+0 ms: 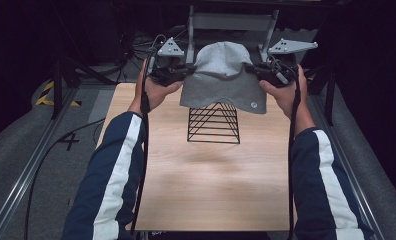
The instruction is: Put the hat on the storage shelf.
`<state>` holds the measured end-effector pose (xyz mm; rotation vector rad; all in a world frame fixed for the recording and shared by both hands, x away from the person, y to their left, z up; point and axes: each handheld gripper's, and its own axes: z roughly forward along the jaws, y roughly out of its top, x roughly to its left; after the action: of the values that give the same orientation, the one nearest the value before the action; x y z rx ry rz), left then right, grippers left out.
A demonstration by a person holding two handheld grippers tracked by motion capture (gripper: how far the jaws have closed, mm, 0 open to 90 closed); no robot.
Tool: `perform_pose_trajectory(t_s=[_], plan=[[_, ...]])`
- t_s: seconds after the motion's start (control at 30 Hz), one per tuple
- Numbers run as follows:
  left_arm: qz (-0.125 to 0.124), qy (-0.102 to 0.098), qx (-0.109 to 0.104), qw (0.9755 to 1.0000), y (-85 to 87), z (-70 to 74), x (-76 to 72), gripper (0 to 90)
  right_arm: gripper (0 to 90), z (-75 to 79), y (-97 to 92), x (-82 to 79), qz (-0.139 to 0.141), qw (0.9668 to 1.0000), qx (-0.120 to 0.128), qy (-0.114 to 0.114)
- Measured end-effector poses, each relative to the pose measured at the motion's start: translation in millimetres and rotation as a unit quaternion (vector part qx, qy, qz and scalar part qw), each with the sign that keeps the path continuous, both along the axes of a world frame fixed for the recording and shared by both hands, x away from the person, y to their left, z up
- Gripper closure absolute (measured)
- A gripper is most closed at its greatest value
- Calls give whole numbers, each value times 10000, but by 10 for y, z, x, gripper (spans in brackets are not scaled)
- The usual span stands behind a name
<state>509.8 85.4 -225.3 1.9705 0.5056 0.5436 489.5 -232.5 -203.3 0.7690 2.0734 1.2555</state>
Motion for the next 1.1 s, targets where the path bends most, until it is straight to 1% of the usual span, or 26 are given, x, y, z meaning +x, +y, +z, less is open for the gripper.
perform_pose_trajectory(t_s=[0.03, 0.1, 0.13, 0.2, 0.27, 0.3, 0.33, 0.37, 0.5, 0.53, 0.57, 0.63, 0.73, 0.8, 0.83, 0.93, 1.07, 1.1], plan=[[6, 5, 24, 10000, 3, -8, -11, 869, 843, -13, -2, -11, 14, 10000, -8, 6], [-10, 26, -14, 10000, 7, -15, -21, 869, 843, -28, -3, -20, 43, 10000, -16, 4], [-42, 6, -21, 10000, 17, -16, -33, 868, 843, -53, -4, -47, 71, 10000, -19, 37], [-64, -12, -11, 10000, 27, -13, -58, 868, 843, -57, -8, -59, 97, 9999, -47, 32], [-164, -34, -75, 9998, 51, -17, -132, 869, 843, -63, -26, -117, 183, 9998, -34, 10], [-179, -41, -53, 9998, 56, -23, -154, 868, 843, -69, -38, -142, 223, 9998, -17, 7], [-203, -78, -66, 9997, 62, -30, -168, 868, 843, -76, -48, -157, 244, 9997, -49, -15], [-219, -50, -73, 9997, 67, -37, -181, 868, 843, -85, -53, -176, 254, 9997, -55, -5], [-208, -46, -28, 9998, 72, -87, -213, 868, 842, -125, -58, -213, 304, 9995, -93, 2], [-207, -42, -29, 9998, 69, -110, -217, 868, 843, -139, -54, -221, 299, 9995, -121, 0], [-194, -44, 27, 9998, 67, -132, -217, 868, 842, -154, -50, -227, 304, 9995, -128, 11], [-197, -4, 68, 9998, 59, -181, -210, 868, 842, -189, -41, -227, 305, 9994, -153, 19], [-173, 39, 99, 9998, 41, -287, -193, 867, 842, -260, -18, -209, 299, 9993, -208, 66], [-161, 79, 194, 9997, 29, -347, -178, 867, 842, -321, -7, -185, 297, 9992, -259, 108], [-155, 111, 220, 9996, 21, -404, -162, 867, 841, -347, -3, -176, 288, 9991, -273, 134], [-150, 187, 230, 9994, 9, -512, -138, 867, 841, -466, 7, -128, 283, 9989, -297, 247], [-161, 369, 238, 9989, -7, -706, -118, 866, 841, -629, 28, -95, 299, 9983, -345, 373], [-161, 369, 238, 9989, -7, -706, -118, 866, 841, -667, 29, -89, 300, 9981, -365, 402]])
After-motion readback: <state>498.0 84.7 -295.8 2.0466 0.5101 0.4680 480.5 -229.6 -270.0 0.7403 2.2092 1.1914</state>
